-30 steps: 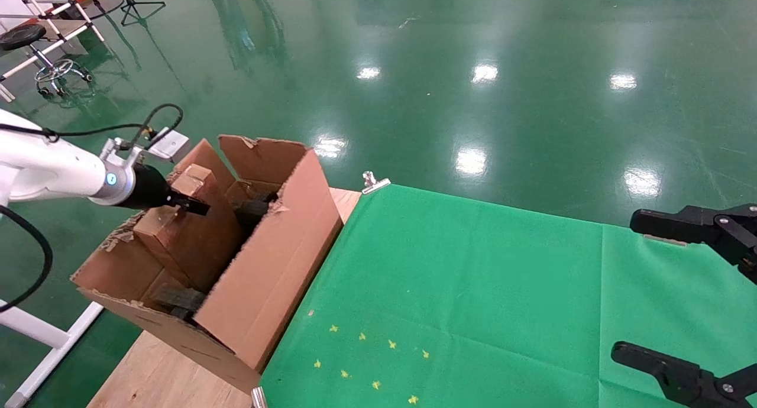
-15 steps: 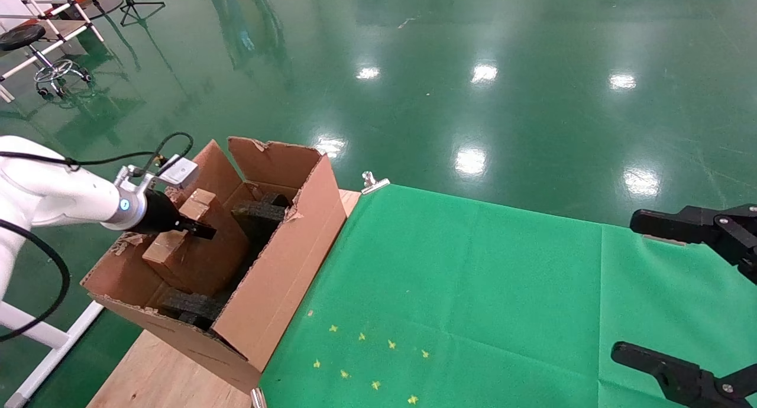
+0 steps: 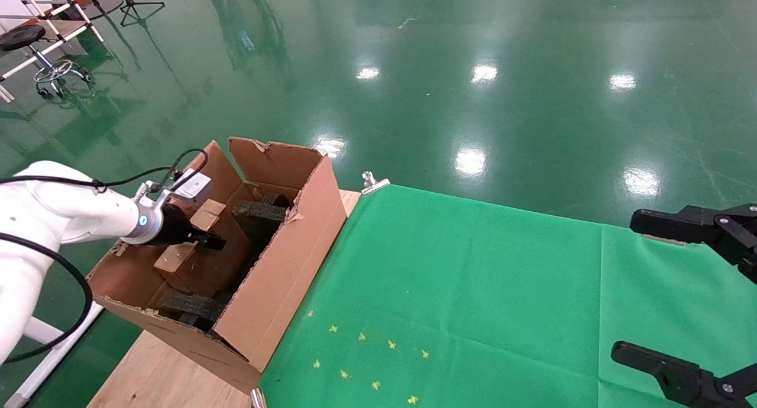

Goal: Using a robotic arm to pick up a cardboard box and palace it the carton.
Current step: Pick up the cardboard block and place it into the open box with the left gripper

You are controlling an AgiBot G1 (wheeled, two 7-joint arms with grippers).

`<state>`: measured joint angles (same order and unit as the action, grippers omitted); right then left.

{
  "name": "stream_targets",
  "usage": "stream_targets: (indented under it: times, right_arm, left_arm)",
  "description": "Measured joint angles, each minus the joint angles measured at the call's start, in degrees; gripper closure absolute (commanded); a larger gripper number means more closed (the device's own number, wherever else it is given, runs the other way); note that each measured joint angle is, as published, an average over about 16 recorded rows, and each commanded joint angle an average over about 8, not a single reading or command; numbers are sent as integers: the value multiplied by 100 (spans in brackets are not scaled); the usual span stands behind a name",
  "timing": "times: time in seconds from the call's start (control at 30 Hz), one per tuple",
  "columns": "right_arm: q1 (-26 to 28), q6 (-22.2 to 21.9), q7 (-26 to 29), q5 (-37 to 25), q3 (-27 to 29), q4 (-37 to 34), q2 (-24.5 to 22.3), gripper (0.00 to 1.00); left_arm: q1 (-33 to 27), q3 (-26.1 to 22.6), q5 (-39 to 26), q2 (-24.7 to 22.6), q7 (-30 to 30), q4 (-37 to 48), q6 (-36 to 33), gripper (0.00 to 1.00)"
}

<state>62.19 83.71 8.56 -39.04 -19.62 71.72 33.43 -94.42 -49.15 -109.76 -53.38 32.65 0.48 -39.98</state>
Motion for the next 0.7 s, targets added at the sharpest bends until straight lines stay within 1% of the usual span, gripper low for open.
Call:
stream_targets:
  times: [0.13,0.17,0.7]
  right_arm:
    - [0,-1,0,0,0,0,0,0]
    - [-1,-1,0,0,0,-1,0,0]
    - [-1,-2,0,2,0,-1,0,0]
  left_arm:
    - [53,16,22,-12,35,4,80,9]
    - [61,19,28,-13,43,5,95,0]
    - [66,24,36,-9,48,15,120,0]
